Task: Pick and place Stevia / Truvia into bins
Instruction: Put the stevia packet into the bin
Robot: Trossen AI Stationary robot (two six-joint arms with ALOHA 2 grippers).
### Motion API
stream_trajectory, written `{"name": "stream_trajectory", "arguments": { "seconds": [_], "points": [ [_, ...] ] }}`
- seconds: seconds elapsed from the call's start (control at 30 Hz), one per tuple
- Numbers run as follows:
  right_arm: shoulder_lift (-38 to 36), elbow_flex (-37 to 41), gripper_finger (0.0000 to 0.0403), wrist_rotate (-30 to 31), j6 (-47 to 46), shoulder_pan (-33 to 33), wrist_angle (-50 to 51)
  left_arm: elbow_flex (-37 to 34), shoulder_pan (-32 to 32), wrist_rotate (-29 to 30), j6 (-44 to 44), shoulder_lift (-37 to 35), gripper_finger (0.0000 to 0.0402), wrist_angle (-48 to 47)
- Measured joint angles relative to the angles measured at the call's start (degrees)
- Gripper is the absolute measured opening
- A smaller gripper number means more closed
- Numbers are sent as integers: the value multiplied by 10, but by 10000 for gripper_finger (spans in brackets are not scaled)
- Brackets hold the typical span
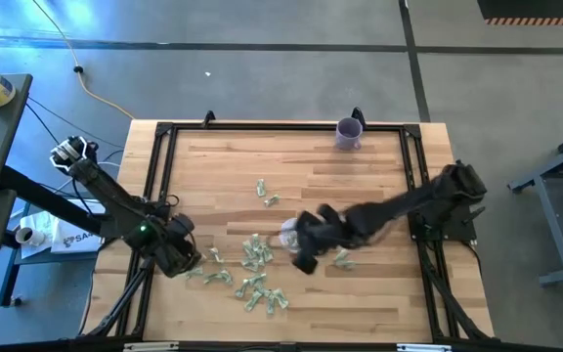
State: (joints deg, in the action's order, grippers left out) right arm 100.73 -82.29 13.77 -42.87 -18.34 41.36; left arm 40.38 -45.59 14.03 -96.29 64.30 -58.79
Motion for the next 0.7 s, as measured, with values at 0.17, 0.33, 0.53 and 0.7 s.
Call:
{"name": "stream_trajectory", "arguments": {
  "seconds": [0.17, 0.33, 0.53, 0.7],
  "points": [
    [27, -8, 34, -31, 57, 41, -3, -1, -54, 0, -16, 4, 163, 1],
    [32, 3, 116, -50, 43, 59, 29, -35, -74, 1, -62, 4, 163, 30],
    [27, -28, 242, -9, 42, 37, 98, -111, -73, 1, -89, 4, 163, 193],
    [26, -70, 323, 74, 41, 0, 190, -118, -73, 4, -90, 4, 163, 252]
  ]
}}
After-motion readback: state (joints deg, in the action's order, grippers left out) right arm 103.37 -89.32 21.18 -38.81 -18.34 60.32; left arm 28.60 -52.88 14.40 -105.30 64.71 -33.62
